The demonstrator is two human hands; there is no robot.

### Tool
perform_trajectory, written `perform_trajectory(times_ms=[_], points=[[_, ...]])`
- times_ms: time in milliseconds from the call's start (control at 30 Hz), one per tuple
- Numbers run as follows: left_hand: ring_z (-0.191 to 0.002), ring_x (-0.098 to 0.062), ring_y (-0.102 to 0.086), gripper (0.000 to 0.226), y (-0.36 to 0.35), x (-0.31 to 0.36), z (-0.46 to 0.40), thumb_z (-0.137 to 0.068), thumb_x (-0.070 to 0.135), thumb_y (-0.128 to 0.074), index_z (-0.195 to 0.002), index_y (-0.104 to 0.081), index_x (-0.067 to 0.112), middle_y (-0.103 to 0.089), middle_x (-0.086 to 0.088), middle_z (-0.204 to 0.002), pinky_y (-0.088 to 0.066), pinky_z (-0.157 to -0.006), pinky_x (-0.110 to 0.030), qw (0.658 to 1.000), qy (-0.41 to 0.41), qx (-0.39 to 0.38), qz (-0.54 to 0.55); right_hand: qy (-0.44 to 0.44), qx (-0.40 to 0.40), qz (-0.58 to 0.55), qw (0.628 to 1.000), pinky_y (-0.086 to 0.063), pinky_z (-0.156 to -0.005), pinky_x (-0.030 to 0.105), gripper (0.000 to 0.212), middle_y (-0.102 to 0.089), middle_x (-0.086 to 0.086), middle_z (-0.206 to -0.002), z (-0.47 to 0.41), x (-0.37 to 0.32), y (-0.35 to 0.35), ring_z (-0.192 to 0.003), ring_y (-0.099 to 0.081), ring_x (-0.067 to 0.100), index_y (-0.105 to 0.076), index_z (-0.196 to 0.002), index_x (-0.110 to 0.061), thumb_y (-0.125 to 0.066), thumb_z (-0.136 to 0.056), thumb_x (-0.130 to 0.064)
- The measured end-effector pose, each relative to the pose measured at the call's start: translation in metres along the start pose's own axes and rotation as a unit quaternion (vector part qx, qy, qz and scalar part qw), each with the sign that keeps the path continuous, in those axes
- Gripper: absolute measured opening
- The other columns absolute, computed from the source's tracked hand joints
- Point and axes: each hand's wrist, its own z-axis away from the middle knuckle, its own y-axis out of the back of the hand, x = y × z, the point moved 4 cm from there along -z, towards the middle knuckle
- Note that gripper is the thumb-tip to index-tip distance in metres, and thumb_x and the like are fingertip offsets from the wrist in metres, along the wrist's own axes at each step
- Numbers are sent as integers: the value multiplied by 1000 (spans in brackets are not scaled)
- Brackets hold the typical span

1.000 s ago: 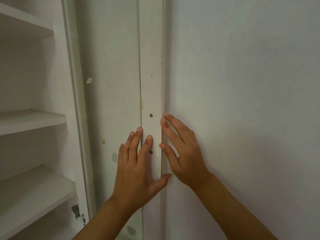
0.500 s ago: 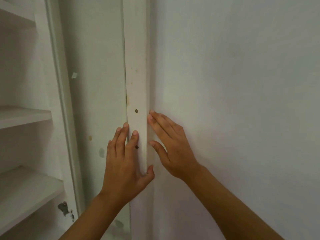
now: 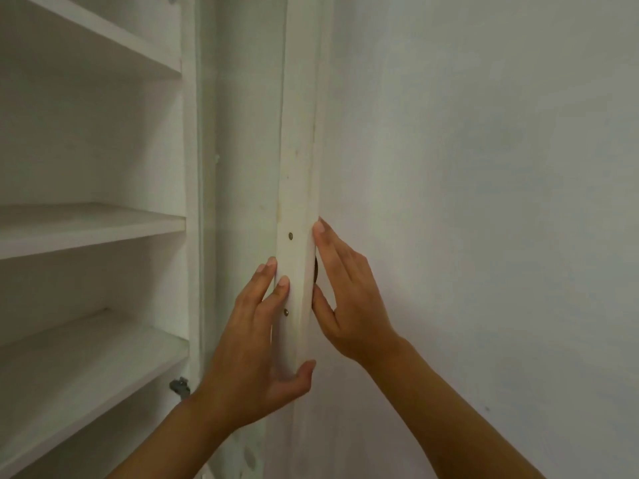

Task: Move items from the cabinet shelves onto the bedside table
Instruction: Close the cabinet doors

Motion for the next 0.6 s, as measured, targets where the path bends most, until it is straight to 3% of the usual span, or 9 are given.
perform_trajectory(times_ms=[100, 400, 600], points=[[-162, -23, -18, 112, 27, -2, 9, -79, 79, -66, -165, -8, 37, -10, 6, -176, -40, -115, -66, 1000, -20, -5, 21, 27, 18, -14, 999, -34, -121, 31, 76, -34, 10, -168, -8, -23, -6, -157, -31, 16, -26, -161, -10, -71, -100, -15], [-162, -25, -19, 110, 86, -17, 34, -82, 66, -73, -166, -15, 25, -16, 0, -176, -38, -118, -64, 999, -21, -26, 30, 75, 48, -73, 993, -44, -116, 43, 66, -34, 12, -166, -27, -73, -29, -155, -37, 24, -33, -158, -8, -65, -100, -9], [-160, -32, -24, 109, 122, -31, 48, -79, 44, -80, -162, -25, 0, -21, -10, -173, -35, -123, -56, 999, -36, -26, -8, 111, 57, -107, 986, -45, -114, 45, 75, -39, 19, -163, -45, -100, -54, -153, -38, 26, -36, -156, -8, -73, -90, -2]])
